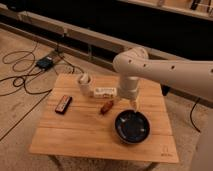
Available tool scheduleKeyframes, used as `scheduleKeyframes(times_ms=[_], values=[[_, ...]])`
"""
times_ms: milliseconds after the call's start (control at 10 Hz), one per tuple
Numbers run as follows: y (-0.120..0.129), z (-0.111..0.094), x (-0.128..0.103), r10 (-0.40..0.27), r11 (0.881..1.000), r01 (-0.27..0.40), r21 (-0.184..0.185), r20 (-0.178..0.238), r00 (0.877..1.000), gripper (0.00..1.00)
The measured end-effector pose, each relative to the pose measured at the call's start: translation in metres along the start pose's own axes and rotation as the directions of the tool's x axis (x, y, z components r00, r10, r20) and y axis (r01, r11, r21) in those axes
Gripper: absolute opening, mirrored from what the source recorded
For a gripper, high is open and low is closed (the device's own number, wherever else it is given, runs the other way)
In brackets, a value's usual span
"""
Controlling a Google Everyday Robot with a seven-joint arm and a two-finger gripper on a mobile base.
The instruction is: Move the arm in a circular motion
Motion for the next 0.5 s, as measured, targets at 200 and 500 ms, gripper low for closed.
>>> scheduleKeyframes(times_ms=[200, 500], values=[[-0.011, -0.001, -0.048, 0.042, 0.999, -0.042, 0.035, -0.014, 0.999, 0.65], [0.013, -0.008, -0.110, 0.047, 0.997, -0.047, 0.066, -0.002, 0.999, 0.65]])
